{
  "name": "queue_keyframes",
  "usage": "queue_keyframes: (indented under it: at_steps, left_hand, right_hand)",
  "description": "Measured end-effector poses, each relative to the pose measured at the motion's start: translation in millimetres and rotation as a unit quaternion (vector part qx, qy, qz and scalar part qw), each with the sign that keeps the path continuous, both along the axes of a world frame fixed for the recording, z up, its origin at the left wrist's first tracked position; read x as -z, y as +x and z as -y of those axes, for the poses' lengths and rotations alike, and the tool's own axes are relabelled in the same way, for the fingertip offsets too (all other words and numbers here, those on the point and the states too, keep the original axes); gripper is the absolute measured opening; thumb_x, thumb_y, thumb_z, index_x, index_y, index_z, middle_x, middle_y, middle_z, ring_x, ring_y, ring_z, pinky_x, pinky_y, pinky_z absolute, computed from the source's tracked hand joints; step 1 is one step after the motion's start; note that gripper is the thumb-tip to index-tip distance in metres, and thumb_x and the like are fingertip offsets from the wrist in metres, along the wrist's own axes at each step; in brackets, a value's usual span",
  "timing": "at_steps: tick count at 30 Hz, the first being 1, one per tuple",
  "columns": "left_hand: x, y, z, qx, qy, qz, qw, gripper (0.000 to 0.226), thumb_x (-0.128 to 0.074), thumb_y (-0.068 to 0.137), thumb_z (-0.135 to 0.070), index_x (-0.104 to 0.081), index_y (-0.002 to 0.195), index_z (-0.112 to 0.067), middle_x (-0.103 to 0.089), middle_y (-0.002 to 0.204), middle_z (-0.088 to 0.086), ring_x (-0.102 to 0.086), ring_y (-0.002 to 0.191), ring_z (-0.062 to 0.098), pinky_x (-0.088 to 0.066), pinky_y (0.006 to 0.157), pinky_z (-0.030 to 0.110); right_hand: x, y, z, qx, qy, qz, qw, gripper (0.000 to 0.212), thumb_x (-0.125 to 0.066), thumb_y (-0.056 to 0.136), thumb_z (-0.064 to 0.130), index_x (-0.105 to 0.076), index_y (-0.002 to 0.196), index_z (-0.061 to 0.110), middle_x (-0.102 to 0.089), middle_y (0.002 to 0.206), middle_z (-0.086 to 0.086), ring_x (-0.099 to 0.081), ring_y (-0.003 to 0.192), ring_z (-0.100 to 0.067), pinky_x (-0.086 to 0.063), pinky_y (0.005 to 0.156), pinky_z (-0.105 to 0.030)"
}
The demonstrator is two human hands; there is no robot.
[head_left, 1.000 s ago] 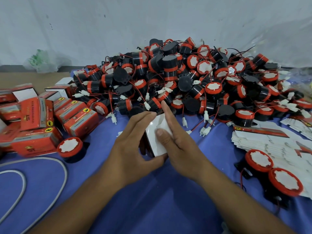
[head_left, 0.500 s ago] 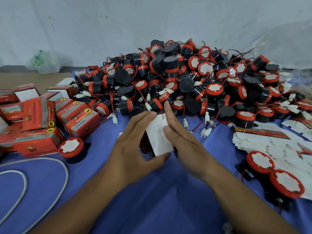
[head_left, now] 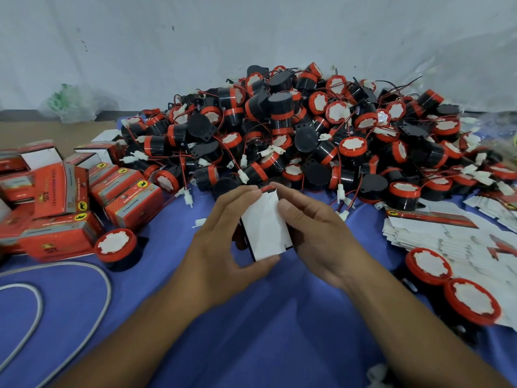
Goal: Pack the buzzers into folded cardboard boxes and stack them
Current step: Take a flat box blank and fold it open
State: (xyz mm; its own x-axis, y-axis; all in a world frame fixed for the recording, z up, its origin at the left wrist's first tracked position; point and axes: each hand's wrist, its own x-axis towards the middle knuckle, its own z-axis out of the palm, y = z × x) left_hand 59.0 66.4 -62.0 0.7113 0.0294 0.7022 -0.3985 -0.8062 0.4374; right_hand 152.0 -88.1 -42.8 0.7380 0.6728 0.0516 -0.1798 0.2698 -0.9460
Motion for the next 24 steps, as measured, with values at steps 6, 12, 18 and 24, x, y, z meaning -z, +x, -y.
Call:
queue_keyframes:
  at_steps: [6, 12, 18, 24]
  left_hand:
    - [7.0, -2.5, -0.3, 0.024, -0.079, -0.041, 0.996, 0.079, -0.074, 0.073, -0.041, -0.033, 0.141, -0.034, -0.035, 0.147, -0.022, -0.047, 0.132, 0.007, -0.053, 0.093, 0.029]
    - [13.8, 7.4, -17.6, 0.027, 0.032, -0.1, 0.994, 0.092, -0.078, 0.071, -0.033, -0.029, 0.148, -0.026, -0.028, 0.159, -0.008, -0.04, 0.14, 0.019, -0.042, 0.109, 0.041]
    - [14.2, 8.4, -31.2, -0.033, 0.254, -0.038, 0.966, 0.084, -0.087, 0.068, -0.025, -0.048, 0.141, -0.011, -0.047, 0.147, 0.012, -0.039, 0.138, 0.03, -0.032, 0.114, 0.04]
    - [18.2, 11.6, -37.0, -0.096, 0.242, -0.003, 0.966, 0.042, -0.079, 0.082, -0.035, -0.074, 0.106, -0.002, -0.071, 0.115, 0.012, -0.063, 0.116, 0.035, -0.052, 0.095, 0.052]
  right_hand:
    - [0.0, -1.0, 0.7, 0.018, -0.036, 0.117, 0.992, 0.041, -0.072, 0.078, 0.028, -0.064, 0.118, 0.022, -0.074, 0.108, 0.008, -0.069, 0.104, -0.008, -0.055, 0.082, -0.02]
    - [-0.9, -8.3, 0.3, 0.063, -0.202, 0.494, 0.843, 0.036, -0.077, 0.081, 0.003, -0.062, 0.112, 0.011, -0.066, 0.099, 0.005, -0.055, 0.089, -0.008, -0.044, 0.081, -0.018]
    - [0.9, -5.0, -1.5, -0.029, -0.312, 0.673, 0.67, 0.017, -0.062, 0.079, -0.01, -0.068, 0.092, -0.002, -0.07, 0.096, -0.013, -0.059, 0.091, -0.035, -0.045, 0.084, -0.046]
    - [6.2, 1.2, 0.8, 0.097, -0.426, 0.65, 0.621, 0.032, -0.058, 0.099, 0.024, -0.072, 0.105, -0.003, -0.066, 0.119, -0.024, -0.049, 0.127, -0.04, -0.015, 0.114, -0.029]
